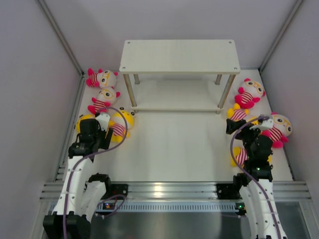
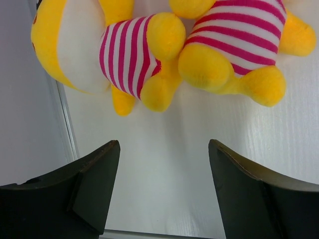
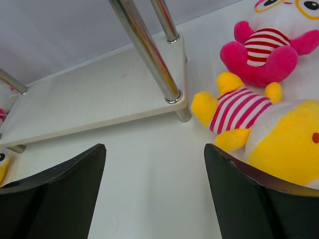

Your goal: Place and organize the stuffed toys onto the shelf

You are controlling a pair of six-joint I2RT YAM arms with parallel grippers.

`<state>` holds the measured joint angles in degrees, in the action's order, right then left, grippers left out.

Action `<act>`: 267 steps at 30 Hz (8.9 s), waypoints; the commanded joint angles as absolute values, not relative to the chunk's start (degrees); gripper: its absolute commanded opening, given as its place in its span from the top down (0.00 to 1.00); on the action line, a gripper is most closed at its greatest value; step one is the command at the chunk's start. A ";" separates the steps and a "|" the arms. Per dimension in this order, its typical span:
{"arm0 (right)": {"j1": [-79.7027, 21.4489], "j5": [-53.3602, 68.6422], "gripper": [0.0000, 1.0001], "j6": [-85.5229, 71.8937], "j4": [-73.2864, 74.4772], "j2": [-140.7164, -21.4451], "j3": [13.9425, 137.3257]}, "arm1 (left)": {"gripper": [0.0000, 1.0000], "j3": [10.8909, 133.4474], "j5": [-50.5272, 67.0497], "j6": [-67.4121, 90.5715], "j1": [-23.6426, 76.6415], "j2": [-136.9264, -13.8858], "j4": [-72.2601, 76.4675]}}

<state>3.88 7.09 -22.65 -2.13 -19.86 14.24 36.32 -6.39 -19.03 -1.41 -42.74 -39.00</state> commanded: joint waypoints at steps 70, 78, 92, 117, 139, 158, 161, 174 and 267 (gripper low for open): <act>-68.64 -7.29 0.21 12.21 -12.04 -98.16 74.96 | 1.00 77.69 35.42 -11.34 1.93 -72.77 -61.17; -68.82 -12.21 0.35 13.27 -8.35 -104.32 78.83 | 1.00 77.78 36.65 -11.69 1.93 -72.69 -61.35; -64.52 1.99 1.00 18.18 4.61 -94.41 77.26 | 0.33 85.68 22.26 -17.04 1.93 -72.95 -66.88; -27.36 36.97 1.00 53.52 48.60 -89.11 124.79 | 0.14 89.74 7.29 -17.84 1.41 -70.66 -68.12; -0.53 52.21 0.72 51.34 52.75 -96.51 124.55 | 0.15 89.30 9.67 -18.54 1.41 -73.65 -68.12; 1.32 16.07 0.07 7.06 8.27 -65.67 89.85 | 0.14 84.82 12.57 -17.84 1.41 -74.53 -67.68; 1.32 -3.32 0.07 -7.17 8.70 -59.87 79.22 | 0.14 84.73 13.44 -17.67 1.41 -74.88 -67.59; 1.49 -25.14 0.10 -26.46 0.53 -64.76 44.39 | 0.14 83.67 13.18 -18.98 1.41 -72.86 -67.76; -27.33 34.11 0.37 20.14 19.79 -99.24 125.42 | 0.13 81.21 15.82 -21.18 1.41 -68.73 -67.94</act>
<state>-27.57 36.82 24.58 26.44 -104.92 125.36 81.62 14.26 -20.53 1.61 -69.12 -67.75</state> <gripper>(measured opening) 0.598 0.867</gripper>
